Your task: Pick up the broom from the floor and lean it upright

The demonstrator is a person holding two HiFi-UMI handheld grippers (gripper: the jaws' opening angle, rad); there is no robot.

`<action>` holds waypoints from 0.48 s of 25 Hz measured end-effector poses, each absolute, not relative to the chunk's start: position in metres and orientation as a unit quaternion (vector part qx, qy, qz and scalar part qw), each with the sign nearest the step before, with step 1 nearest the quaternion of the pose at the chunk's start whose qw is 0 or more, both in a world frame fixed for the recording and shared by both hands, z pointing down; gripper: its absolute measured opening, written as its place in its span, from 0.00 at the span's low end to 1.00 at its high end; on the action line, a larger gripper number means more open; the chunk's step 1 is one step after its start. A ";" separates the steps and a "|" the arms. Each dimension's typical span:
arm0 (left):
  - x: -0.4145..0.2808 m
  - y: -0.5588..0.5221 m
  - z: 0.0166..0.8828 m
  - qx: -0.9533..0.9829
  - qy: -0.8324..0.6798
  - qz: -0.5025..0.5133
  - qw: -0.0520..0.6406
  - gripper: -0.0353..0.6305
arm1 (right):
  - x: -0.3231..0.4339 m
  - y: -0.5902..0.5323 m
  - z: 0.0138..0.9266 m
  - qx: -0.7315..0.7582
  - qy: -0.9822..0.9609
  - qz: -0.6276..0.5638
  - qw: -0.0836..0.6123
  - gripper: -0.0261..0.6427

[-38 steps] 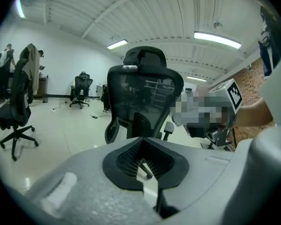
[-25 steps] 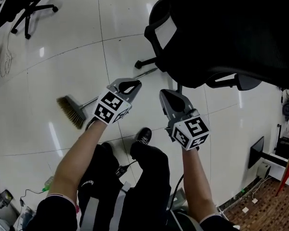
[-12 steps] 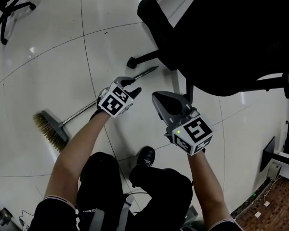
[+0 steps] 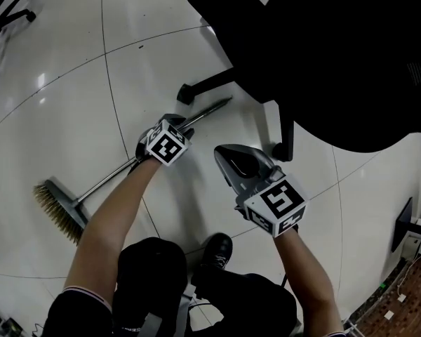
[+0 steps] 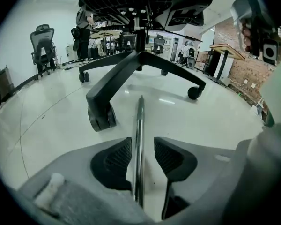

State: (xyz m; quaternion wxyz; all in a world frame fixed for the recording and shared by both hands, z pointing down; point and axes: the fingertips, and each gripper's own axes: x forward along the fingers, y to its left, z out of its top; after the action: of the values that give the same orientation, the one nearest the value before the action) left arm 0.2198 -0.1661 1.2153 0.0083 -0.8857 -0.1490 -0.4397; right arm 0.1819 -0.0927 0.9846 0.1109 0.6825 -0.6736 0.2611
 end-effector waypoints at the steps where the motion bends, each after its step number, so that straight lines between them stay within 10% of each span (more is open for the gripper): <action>1: 0.219 -0.168 1.221 -0.884 -0.146 -0.444 0.009 0.29 | 0.184 -0.093 0.990 0.686 -0.669 0.263 0.110 0.04; 12: 0.209 -0.167 1.237 -0.865 -0.157 -0.474 0.048 0.18 | 0.189 -0.079 0.988 0.705 -0.651 0.263 0.104 0.04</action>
State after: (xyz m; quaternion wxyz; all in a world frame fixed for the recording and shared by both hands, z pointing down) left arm 0.2091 -0.1671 1.2366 0.0481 -0.8652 -0.1566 -0.4740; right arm 0.1894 -0.0794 0.9883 0.1040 0.7046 -0.6507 0.2635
